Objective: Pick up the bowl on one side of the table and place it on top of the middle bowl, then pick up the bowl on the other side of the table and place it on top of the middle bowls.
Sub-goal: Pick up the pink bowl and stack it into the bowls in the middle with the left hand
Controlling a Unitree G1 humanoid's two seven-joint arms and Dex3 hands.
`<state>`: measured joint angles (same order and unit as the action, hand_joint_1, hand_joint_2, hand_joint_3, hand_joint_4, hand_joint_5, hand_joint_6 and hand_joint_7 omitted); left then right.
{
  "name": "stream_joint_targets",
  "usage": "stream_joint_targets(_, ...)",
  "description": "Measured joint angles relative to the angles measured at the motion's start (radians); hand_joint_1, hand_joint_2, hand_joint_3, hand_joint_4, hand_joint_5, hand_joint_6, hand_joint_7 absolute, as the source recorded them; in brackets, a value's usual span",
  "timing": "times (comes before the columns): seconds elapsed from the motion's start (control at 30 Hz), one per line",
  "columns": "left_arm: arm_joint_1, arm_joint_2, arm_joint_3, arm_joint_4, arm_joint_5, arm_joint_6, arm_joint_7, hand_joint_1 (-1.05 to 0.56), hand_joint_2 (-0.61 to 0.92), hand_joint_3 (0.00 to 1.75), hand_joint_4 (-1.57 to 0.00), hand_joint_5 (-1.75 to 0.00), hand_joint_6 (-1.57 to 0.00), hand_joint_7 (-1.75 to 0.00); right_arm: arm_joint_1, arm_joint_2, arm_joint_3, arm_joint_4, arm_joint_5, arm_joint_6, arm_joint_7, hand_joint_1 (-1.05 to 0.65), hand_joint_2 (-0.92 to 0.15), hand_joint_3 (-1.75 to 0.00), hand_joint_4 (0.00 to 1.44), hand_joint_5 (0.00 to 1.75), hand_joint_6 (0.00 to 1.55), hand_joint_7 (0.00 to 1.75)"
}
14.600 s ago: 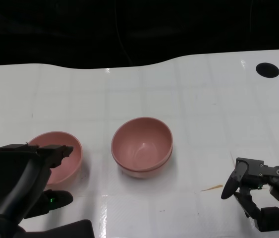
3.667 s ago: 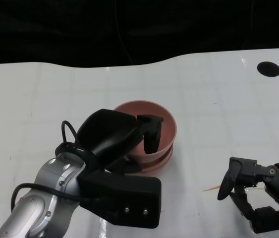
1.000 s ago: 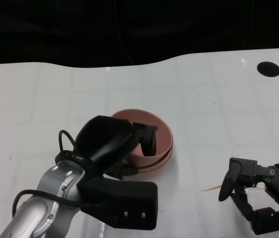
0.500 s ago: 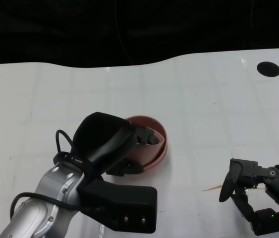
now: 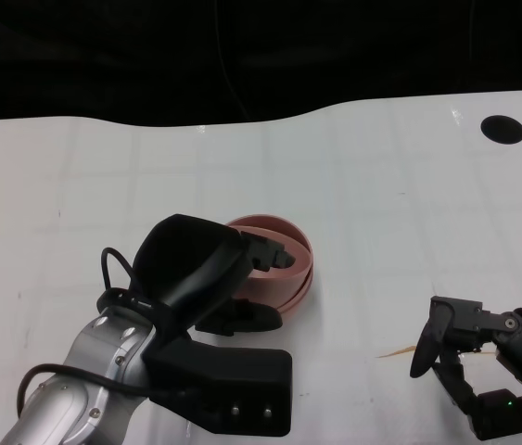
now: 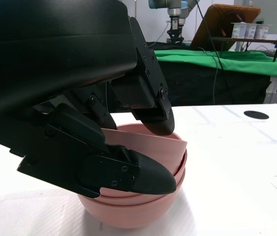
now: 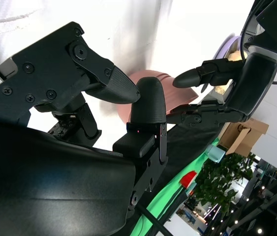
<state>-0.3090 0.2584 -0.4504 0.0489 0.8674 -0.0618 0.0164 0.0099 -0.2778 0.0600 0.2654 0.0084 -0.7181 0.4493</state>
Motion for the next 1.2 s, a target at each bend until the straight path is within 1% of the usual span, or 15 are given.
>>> stream_joint_targets(0.27,0.003,0.001,-0.006,0.0,0.003,0.001,0.0,-0.84,0.92,0.3,-0.89,-0.01,-0.89,0.0,-0.002,0.0,0.0,0.011,0.0,-0.006,0.0,-0.13,-0.54,-1.19,0.9,1.75,0.71,1.68)
stream_joint_targets(0.37,0.008,0.001,-0.006,0.0,0.0,0.001,0.0,-0.86,0.92,0.31,-0.81,0.0,-0.86,0.0,-0.003,0.0,0.0,0.018,0.0,-0.008,0.0,-0.13,-0.54,-1.18,0.9,1.75,0.71,1.68)
stream_joint_targets(0.43,0.013,0.001,-0.006,0.0,-0.003,0.001,0.0,-0.89,0.92,0.33,-0.67,0.0,-0.77,0.0,-0.003,0.0,0.0,0.018,0.002,-0.008,0.001,-0.14,-0.54,-1.18,0.9,1.75,0.71,1.68)
stream_joint_targets(0.47,0.017,0.002,-0.006,-0.001,-0.005,0.001,0.0,-0.89,0.92,0.34,-0.65,0.0,-0.76,0.0,-0.003,0.0,0.0,0.018,0.004,-0.008,0.003,-0.14,-0.54,-1.18,0.9,1.75,0.71,1.68)
stream_joint_targets(0.5,0.022,0.003,-0.006,-0.001,-0.006,0.001,0.0,-0.9,0.92,0.35,-0.58,0.0,-0.7,0.0,-0.003,0.0,0.0,0.018,0.008,-0.007,0.004,-0.13,-0.55,-1.16,0.9,1.75,0.7,1.69)
stream_joint_targets(0.53,0.028,0.004,-0.006,-0.001,-0.007,0.0,0.0,-0.91,0.92,0.36,-0.54,0.0,-0.66,0.0,-0.003,0.0,0.0,0.018,0.015,-0.007,0.007,-0.13,-0.55,-1.15,0.9,1.75,0.7,1.69)
stream_joint_targets(0.6,0.039,0.008,-0.006,-0.001,-0.006,-0.001,0.005,-0.91,0.92,0.37,-0.49,0.0,-0.62,0.0,-0.003,0.0,0.0,0.018,0.019,-0.007,0.01,-0.14,-0.56,-1.14,0.89,1.75,0.7,1.69)
stream_joint_targets(0.63,0.045,0.009,-0.006,-0.001,-0.006,-0.002,0.01,-0.91,0.92,0.37,-0.43,0.0,-0.57,0.0,-0.003,0.0,0.0,0.018,0.019,-0.007,0.011,-0.14,-0.56,-1.14,0.89,1.75,0.7,1.69)
stream_joint_targets(0.77,0.055,0.01,-0.006,-0.001,-0.006,-0.002,0.018,-0.91,0.92,0.37,-0.39,0.0,-0.54,0.0,-0.003,0.0,0.0,0.018,0.019,-0.007,0.013,-0.14,-0.56,-1.13,0.89,1.75,0.7,1.7)
stream_joint_targets(0.83,0.061,0.009,-0.007,0.007,-0.005,-0.013,0.05,-0.93,0.92,0.41,-0.17,0.0,-0.37,0.0,-0.003,0.0,0.0,0.018,0.019,-0.007,0.013,-0.15,-0.56,-1.13,0.9,1.75,0.7,1.69)
stream_joint_targets(0.93,0.082,0.007,-0.022,0.04,0.01,-0.024,0.101,-0.94,0.92,0.49,-0.03,0.0,-0.25,0.0,-0.003,0.0,0.0,0.018,0.019,-0.007,0.013,-0.16,-0.55,-1.15,0.9,1.75,0.7,1.69)
stream_joint_targets(1.03,0.085,0.008,-0.035,0.075,0.034,-0.027,0.125,-0.95,0.92,0.54,0.0,0.0,-0.18,0.0,-0.004,0.0,0.0,0.018,0.019,-0.007,0.013,-0.16,-0.55,-1.16,0.91,1.75,0.71,1.69)
stream_joint_targets(1.2,0.085,0.009,-0.039,0.097,0.049,-0.029,0.145,-0.95,0.92,0.57,0.0,0.0,-0.13,0.0,-0.004,0.0,0.0,0.018,0.019,-0.007,0.013,-0.16,-0.55,-1.15,0.91,1.75,0.71,1.69)
